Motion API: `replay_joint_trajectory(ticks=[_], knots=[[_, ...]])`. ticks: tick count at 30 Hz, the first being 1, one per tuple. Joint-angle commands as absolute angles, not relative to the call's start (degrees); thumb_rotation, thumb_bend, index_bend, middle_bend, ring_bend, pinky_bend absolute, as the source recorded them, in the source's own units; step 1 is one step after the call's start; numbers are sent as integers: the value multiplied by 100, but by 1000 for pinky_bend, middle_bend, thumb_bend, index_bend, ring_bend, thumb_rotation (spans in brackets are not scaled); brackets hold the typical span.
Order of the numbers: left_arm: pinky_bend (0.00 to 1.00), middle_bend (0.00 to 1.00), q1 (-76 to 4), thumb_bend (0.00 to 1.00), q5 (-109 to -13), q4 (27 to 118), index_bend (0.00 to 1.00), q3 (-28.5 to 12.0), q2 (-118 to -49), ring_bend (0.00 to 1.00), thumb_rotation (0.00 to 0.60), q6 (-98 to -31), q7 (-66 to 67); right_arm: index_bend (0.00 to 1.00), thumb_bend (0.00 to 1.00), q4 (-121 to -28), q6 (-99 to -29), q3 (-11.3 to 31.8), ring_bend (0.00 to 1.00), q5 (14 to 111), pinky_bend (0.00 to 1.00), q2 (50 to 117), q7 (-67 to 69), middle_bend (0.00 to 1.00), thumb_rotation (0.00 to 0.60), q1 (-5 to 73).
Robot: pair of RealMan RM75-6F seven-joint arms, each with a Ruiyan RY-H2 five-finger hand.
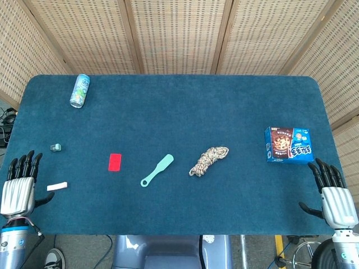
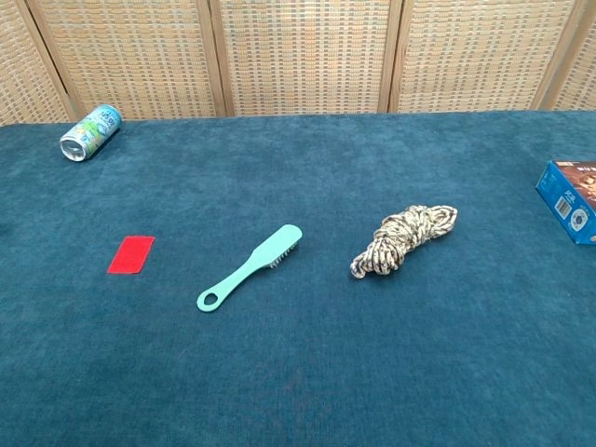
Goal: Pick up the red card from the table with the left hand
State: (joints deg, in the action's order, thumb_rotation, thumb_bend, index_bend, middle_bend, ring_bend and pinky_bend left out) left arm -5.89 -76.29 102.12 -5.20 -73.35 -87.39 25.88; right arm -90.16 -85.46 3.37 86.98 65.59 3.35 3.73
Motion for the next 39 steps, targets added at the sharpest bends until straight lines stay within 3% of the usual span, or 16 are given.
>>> replay_joint_trajectory(ticks=[1, 22, 34, 39], knots=[[0, 0, -592, 35, -7617, 10207, 0, -521, -7340, 0, 600, -8731, 2595, 0, 0, -9014, -8547, 336, 0, 8702, 0, 6560, 339, 0, 600, 374], [0, 0, -665, 39, -7615, 10185, 0, -501, -7406, 0, 600, -8604, 2614, 0, 0, -9016, -8550, 322, 0, 8711, 0, 6530, 430, 0, 600, 362], [0, 0, -1508, 103, -7021, 9461, 0, -864, -8162, 0, 600, -7495, 3025, 0, 0, -8922, -8336, 344, 0, 8554, 0, 6557, 574, 0, 600, 426], [0, 0, -1971, 194, -6757, 8994, 0, -1008, -8555, 0, 600, -6980, 3228, 0, 0, -8857, -8222, 342, 0, 8503, 0, 6583, 629, 0, 600, 466]])
